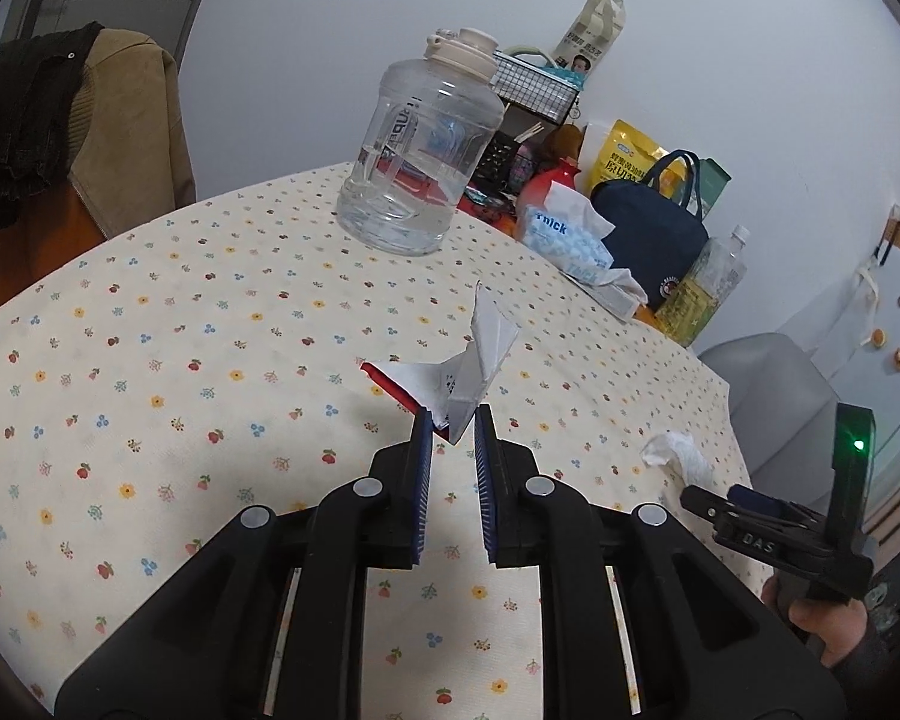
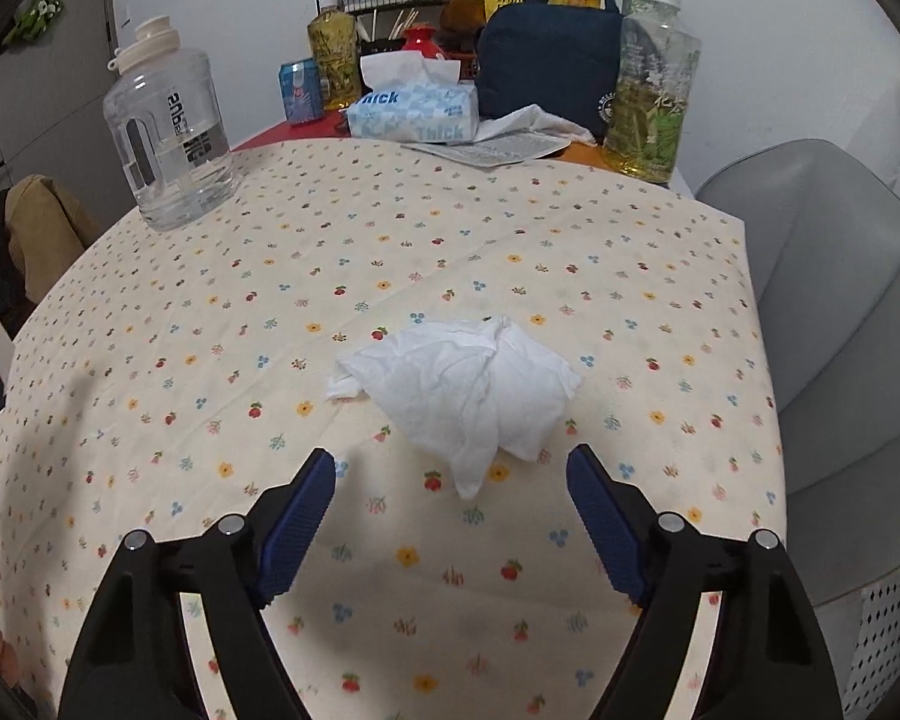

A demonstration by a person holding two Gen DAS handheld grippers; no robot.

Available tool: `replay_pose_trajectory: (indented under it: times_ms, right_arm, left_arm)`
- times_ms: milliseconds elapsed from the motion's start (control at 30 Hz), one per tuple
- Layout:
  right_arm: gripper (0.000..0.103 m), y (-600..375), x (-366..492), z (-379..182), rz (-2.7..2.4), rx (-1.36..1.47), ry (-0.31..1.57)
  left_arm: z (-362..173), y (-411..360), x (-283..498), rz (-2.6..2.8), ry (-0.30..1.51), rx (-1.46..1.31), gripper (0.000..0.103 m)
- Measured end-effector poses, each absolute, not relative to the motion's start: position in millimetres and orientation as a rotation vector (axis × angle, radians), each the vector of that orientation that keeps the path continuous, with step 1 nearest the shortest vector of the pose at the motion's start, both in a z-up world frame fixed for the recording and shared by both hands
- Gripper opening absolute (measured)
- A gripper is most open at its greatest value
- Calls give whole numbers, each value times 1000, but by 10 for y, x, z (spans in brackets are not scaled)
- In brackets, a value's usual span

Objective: Collect trash
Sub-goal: 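Grasp the red-white paper scrap with the left tool while the right tool grasps the white tissue, then carry the paper scrap and white tissue with both tools over the trash bin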

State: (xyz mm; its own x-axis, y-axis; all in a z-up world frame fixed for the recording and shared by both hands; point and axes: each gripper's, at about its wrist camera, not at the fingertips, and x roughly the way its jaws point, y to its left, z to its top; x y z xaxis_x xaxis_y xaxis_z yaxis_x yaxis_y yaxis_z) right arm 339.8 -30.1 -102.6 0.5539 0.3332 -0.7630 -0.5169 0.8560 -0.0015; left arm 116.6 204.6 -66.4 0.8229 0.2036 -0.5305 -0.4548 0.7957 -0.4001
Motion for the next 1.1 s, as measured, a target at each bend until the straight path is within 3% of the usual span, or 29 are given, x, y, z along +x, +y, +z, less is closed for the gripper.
replay_pose_trajectory:
  times_ms: [67, 100, 167, 200, 233, 500, 1100]
  right_arm:
    - [58, -268, 3465, -1101, 513, -238, 878]
    - [56, -266, 3483, -1130, 518, -235, 891]
    - [42, -280, 3456, -1109, 530, -235, 884]
    - [20, -280, 3434, -1099, 545, -240, 889]
    - [6, -284, 3413, -1091, 559, -241, 899]
    - [3, -565, 3064, -1001, 542, -235, 900]
    - [3, -1584, 2235, -621, 518, -103, 820]
  left_arm:
    - [-659, 2050, 1164, 369, 484, -546, 15]
    - [-662, 2056, 1168, 369, 485, -547, 15]
    - [-674, 2066, 1162, 363, 489, -558, 14]
    - [-680, 2063, 1169, 358, 491, -560, 14]
    - [-680, 2058, 1172, 357, 492, -560, 15]
    - [-595, 1958, 1168, 325, 475, -574, 14]
    - [-210, 949, 1084, 155, 465, -473, 15]
